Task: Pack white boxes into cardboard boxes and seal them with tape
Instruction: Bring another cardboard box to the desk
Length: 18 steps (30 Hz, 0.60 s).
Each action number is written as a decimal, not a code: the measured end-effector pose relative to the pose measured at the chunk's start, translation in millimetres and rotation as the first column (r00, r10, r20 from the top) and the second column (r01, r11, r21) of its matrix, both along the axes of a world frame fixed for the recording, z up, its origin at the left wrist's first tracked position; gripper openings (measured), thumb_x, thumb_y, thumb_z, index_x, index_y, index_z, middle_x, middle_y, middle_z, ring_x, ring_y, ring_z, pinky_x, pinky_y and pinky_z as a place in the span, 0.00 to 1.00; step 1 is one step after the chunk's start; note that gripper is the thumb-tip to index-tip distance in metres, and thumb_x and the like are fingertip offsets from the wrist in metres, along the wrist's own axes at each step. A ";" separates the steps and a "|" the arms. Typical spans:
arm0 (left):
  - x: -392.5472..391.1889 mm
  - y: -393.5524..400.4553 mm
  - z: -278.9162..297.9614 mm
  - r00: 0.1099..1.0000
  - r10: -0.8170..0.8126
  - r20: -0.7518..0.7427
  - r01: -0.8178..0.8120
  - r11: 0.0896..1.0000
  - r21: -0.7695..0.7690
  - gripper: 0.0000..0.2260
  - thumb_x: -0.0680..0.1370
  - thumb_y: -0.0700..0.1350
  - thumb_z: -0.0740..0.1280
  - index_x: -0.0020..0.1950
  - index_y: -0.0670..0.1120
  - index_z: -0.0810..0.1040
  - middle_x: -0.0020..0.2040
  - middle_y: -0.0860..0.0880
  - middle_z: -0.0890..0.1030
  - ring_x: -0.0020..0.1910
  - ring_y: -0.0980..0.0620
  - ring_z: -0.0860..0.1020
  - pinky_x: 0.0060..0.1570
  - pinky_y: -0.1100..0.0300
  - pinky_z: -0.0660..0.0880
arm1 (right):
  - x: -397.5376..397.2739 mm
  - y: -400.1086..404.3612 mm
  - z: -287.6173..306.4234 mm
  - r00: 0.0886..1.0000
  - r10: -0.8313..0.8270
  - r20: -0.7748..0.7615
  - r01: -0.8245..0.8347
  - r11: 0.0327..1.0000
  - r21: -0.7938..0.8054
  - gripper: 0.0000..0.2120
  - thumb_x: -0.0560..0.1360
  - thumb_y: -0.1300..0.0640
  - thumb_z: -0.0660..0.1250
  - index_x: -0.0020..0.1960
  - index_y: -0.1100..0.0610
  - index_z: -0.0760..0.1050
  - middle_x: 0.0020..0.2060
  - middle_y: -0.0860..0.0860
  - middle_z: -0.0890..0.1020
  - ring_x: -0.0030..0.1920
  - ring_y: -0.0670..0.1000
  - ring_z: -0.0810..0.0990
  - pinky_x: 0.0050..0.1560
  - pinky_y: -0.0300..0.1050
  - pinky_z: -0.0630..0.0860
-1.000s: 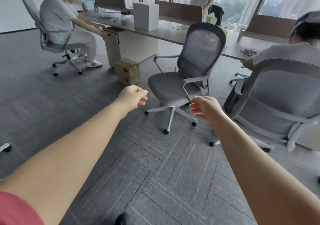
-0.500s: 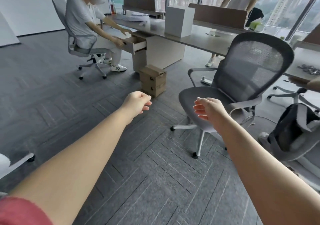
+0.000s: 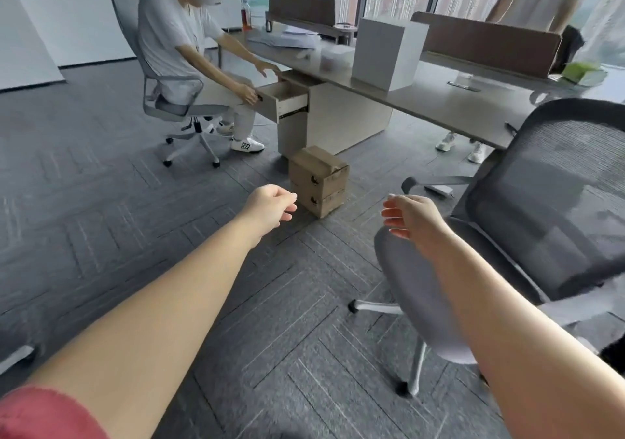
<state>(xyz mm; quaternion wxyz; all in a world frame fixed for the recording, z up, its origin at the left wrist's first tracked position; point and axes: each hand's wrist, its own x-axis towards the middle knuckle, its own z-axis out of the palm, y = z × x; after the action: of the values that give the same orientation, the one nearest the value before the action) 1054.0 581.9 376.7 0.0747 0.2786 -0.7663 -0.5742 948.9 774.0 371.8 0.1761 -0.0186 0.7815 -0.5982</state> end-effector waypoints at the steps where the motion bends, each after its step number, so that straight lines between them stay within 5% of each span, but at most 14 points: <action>1: -20.0 -7.3 0.9 1.000 -0.001 -0.003 0.001 1.000 -0.004 0.10 0.80 0.44 0.59 0.38 0.49 0.70 0.48 0.47 0.77 0.38 0.55 0.75 0.39 0.63 0.69 | -21.0 -7.6 2.0 1.000 0.002 -0.006 -0.002 1.000 0.007 0.14 0.78 0.57 0.60 0.35 0.55 0.72 0.32 0.51 0.75 0.32 0.48 0.73 0.34 0.39 0.69; 18: -328.1 -229.7 -29.5 0.998 -0.050 0.050 0.049 0.999 0.015 0.09 0.80 0.44 0.59 0.39 0.50 0.71 0.42 0.52 0.77 0.38 0.56 0.74 0.41 0.62 0.70 | -317.7 -209.1 -30.5 0.994 -0.100 0.049 0.097 0.994 0.054 0.14 0.79 0.58 0.59 0.35 0.57 0.72 0.32 0.51 0.75 0.32 0.49 0.72 0.35 0.40 0.69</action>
<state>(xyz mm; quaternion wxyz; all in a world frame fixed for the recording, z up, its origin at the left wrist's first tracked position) 725.9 352.2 347.2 0.0392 0.2744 -0.7706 -0.5739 631.2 564.9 341.3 0.1668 0.0398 0.7919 -0.5860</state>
